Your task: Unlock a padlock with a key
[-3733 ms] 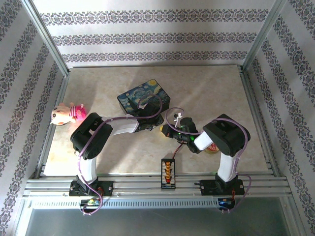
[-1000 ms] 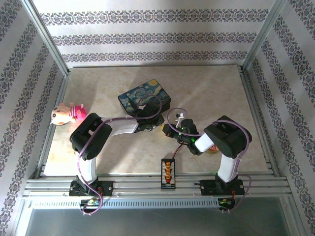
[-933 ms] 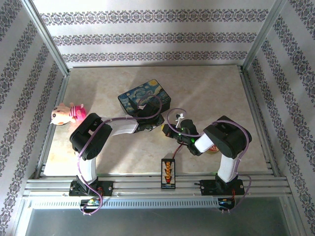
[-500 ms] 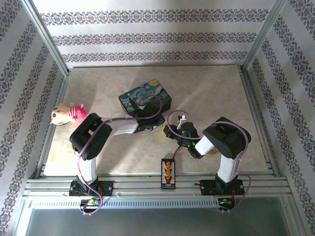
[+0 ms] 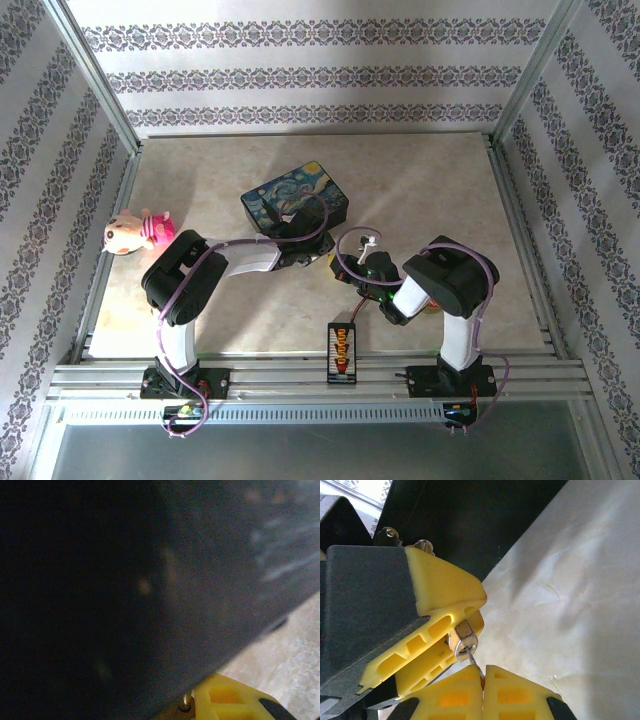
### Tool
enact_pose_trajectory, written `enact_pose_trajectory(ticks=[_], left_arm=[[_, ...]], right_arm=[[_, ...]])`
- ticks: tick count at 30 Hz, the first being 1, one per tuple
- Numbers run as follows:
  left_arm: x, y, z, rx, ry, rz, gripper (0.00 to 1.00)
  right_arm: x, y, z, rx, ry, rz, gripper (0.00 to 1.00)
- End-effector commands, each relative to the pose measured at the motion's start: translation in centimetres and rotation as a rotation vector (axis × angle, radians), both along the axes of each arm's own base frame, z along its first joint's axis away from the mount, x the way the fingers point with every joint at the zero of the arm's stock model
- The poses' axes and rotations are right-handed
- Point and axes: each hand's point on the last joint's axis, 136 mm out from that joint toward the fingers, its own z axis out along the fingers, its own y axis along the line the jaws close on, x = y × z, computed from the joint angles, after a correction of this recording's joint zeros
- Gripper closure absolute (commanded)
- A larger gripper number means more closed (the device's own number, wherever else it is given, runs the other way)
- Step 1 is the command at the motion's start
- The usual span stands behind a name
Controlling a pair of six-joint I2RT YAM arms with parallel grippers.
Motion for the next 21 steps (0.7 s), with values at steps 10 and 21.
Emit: enact_pose_trajectory(ticks=[10, 21], left_arm=[[-1.7, -1.0, -0.5, -0.082, 0.095, -0.035, 0.76], [-1.8, -1.2, -0.4, -0.091, 0.101, -0.045, 0.76]], right_arm=[[1.5, -0.4, 0.8, 0.030, -0.028, -0.038, 1.00], [2.4, -0.4, 1.5, 0.037, -0.058, -0.042, 1.00]])
